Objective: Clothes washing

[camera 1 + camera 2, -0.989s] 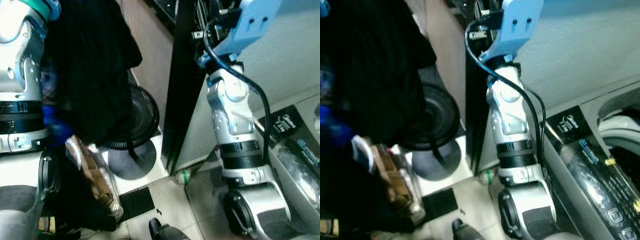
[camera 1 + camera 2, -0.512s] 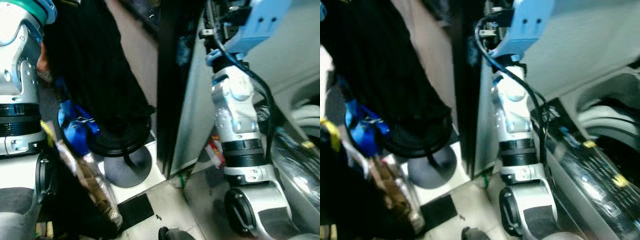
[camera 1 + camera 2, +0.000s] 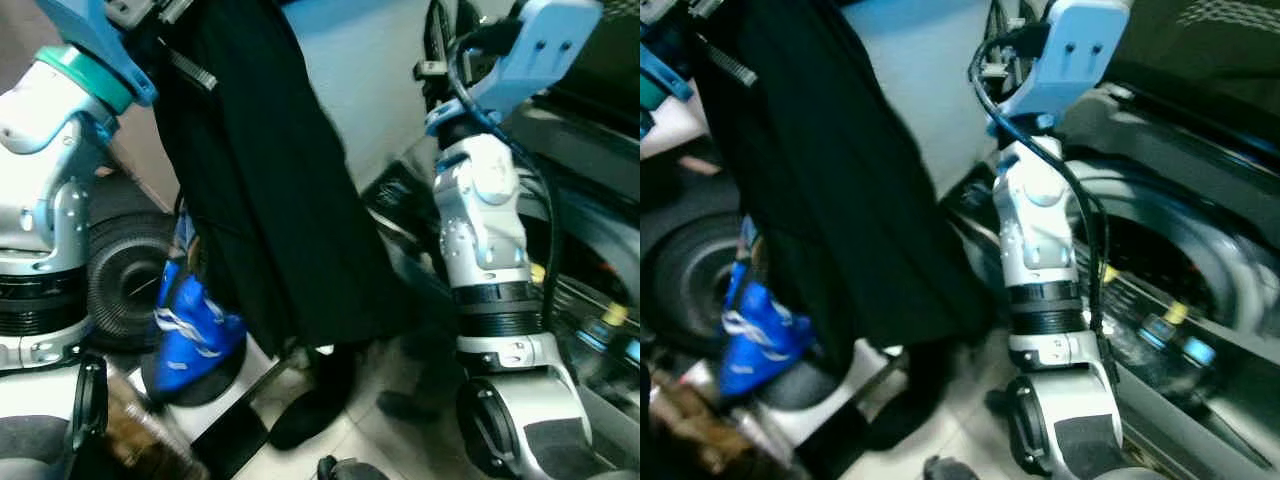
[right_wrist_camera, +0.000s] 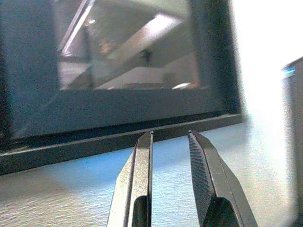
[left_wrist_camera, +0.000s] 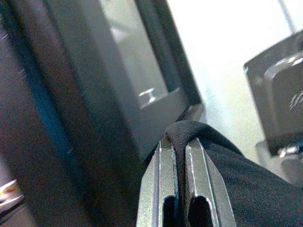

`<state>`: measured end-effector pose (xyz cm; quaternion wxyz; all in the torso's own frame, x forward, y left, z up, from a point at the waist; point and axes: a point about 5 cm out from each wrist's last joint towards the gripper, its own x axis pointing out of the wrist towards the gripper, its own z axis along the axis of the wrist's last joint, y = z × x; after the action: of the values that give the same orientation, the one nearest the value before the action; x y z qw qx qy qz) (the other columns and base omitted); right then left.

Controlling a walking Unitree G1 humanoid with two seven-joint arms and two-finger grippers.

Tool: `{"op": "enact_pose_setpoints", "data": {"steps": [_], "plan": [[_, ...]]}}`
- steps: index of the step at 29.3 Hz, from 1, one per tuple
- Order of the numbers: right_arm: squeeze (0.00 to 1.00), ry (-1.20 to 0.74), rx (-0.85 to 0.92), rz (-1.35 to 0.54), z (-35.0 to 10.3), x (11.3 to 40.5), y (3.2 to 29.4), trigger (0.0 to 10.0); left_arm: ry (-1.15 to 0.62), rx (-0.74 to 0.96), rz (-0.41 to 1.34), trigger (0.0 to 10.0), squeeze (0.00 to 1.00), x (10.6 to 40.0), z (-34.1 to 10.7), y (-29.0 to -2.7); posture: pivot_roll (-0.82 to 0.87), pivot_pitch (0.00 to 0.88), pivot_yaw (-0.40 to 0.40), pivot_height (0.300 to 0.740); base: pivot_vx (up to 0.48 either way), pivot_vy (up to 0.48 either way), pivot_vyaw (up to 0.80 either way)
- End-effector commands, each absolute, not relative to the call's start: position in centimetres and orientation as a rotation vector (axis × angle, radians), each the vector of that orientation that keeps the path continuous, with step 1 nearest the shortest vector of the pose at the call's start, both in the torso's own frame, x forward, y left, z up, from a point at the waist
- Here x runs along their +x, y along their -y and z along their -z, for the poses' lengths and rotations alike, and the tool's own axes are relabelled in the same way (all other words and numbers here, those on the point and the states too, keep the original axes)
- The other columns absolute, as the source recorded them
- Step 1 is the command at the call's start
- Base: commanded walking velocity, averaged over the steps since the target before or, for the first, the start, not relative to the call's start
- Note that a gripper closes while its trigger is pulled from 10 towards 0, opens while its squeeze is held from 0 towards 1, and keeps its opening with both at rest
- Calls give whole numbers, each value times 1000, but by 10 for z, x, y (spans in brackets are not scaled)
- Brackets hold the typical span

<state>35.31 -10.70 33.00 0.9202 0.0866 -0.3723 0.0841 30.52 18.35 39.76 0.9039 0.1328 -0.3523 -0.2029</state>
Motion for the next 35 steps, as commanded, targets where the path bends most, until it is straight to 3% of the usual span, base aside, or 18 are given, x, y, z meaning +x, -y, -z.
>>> {"op": "enact_pose_setpoints", "data": {"steps": [1, 12, 14, 16, 21, 23, 24, 27, 35], "plan": [[0, 770, 195, -191, -332, 353, 102, 10000, 753, 272, 382, 10000, 0, 302, -404, -191, 147, 34, 52, 740, 0, 0, -800], [0, 792, 196, -185, -338, 350, 105, 10000, 761, 218, 386, 10000, 0, 296, -408, -198, 142, 37, 56, 740, 0, 0, -800], [0, 797, 196, -187, -339, 349, 105, 10000, 756, 162, 461, 10000, 0, 292, -409, -197, 140, 39, 55, 740, 0, 0, -800], [0, 820, 187, -218, -344, 347, 104, 10000, 729, 63, 661, 10000, 0, 280, -406, -192, 142, 41, 54, 740, 0, 0, -800], [0, 868, 144, -293, -352, 341, 101, 10000, 700, 60, 797, 10000, 0, 271, -399, -187, 142, 41, 54, 740, 0, 0, -795], [0, 894, 158, -478, -360, 329, 96, 10000, 673, 83, 853, 10000, 0, 267, -393, -183, 141, 45, 54, 740, 0, 0, -794], [0, 894, 158, -478, -360, 329, 96, 10000, 673, 83, 853, 10000, 0, 267, -393, -183, 141, 45, 54, 740, 0, 0, -800], [0, 913, 236, -791, -369, 305, 89, 10000, 673, 84, 865, 10000, 0, 265, -392, -180, 137, 47, 51, 740, 0, 0, -800], [0, 939, 242, -866, -374, 298, 91, 10000, 676, 61, 859, 10000, 0, 263, -396, -183, 137, 51, 50, 740, 0, 0, -800]]}}
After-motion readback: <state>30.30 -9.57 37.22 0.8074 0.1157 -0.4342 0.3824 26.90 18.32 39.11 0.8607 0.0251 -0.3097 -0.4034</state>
